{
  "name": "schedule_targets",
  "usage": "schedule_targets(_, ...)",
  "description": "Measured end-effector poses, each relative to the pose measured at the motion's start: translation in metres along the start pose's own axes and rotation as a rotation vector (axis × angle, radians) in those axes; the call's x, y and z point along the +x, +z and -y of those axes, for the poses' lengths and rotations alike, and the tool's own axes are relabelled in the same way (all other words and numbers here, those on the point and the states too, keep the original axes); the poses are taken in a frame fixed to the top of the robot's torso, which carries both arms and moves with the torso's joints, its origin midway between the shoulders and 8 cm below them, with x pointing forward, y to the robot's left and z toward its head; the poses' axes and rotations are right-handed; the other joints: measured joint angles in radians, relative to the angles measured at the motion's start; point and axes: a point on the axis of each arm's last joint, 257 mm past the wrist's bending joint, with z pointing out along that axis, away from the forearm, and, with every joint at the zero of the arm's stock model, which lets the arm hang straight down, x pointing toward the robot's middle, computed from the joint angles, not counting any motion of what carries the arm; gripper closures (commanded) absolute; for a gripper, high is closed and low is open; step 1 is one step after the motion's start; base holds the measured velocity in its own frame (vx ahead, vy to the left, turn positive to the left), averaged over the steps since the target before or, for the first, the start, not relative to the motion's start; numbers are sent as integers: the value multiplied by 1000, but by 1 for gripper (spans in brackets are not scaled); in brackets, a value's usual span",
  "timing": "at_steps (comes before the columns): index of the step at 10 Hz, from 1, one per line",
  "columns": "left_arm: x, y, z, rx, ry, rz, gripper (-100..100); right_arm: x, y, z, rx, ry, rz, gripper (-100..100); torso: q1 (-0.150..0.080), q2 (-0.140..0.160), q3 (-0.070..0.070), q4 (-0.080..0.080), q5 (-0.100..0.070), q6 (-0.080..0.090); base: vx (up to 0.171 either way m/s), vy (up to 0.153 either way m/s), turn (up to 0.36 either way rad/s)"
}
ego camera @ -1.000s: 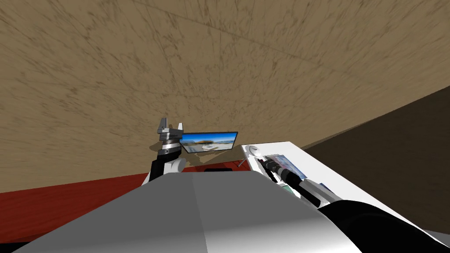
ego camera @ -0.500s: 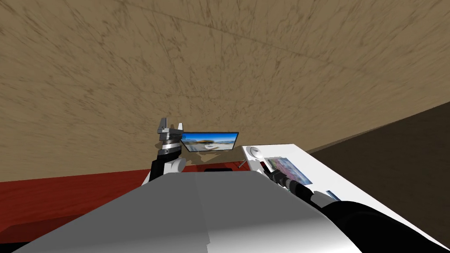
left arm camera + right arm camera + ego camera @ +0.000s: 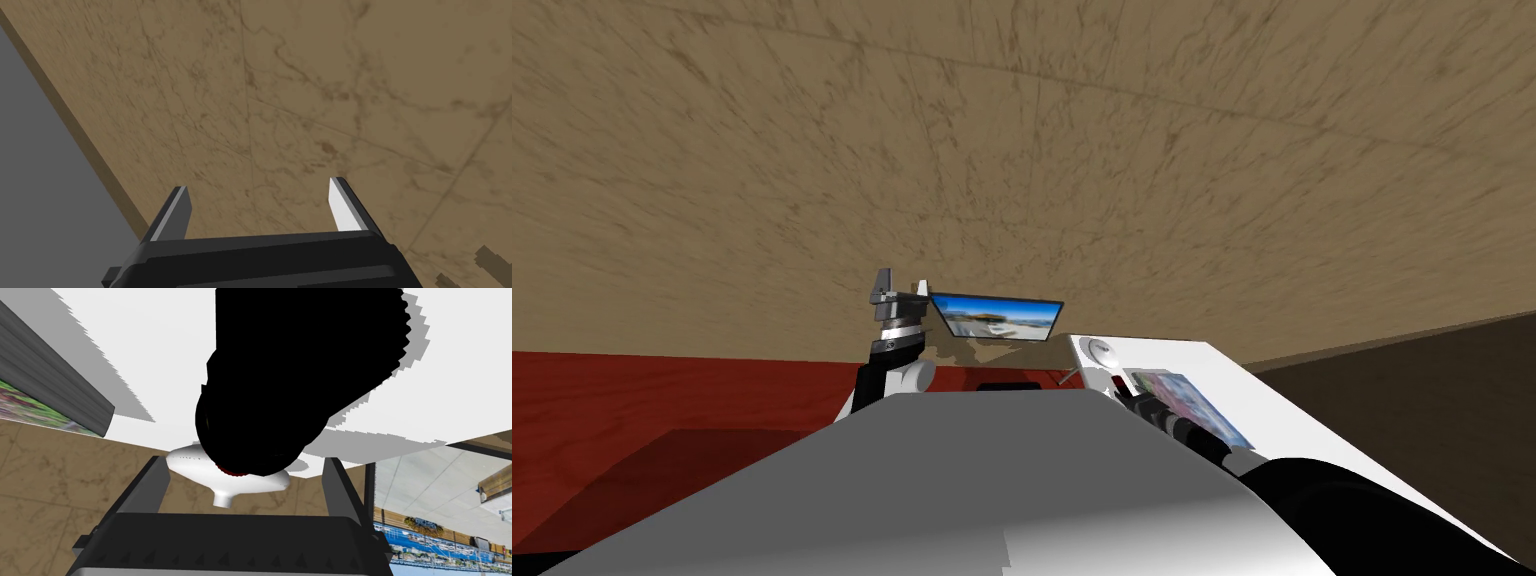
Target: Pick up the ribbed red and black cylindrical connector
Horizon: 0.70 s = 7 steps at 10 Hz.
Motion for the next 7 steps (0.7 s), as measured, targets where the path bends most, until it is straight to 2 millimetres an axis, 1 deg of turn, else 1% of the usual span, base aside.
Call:
schedule_targets(1, 0, 0, 0, 0, 0, 0, 0, 8, -1, 1, 20, 26, -5, -100, 1, 1, 0, 0, 0, -1, -99, -15, 332)
schedule_targets(2, 0, 0, 0, 0, 0, 0, 0, 13, -2, 3, 38, 44, -10, -100, 0, 1, 1, 0, 0, 0, -94, -22, 328)
schedule_targets(3, 0, 0, 0, 0, 0, 0, 0, 19, -3, 7, 60, 70, -15, -100, 0, 1, 0, 0, 0, 0, -40, -14, 62)
schedule_targets(4, 0, 0, 0, 0, 0, 0, 0, 20, -3, 8, 64, 73, -16, 100, 0, -2, -1, 0, 0, 1, -7, -2, -13)
schedule_targets(7, 0, 0, 0, 0, 0, 0, 0, 19, -3, 9, 65, 74, -15, 100, 0, -5, -3, -1, 0, 0, 0, 0, 0)
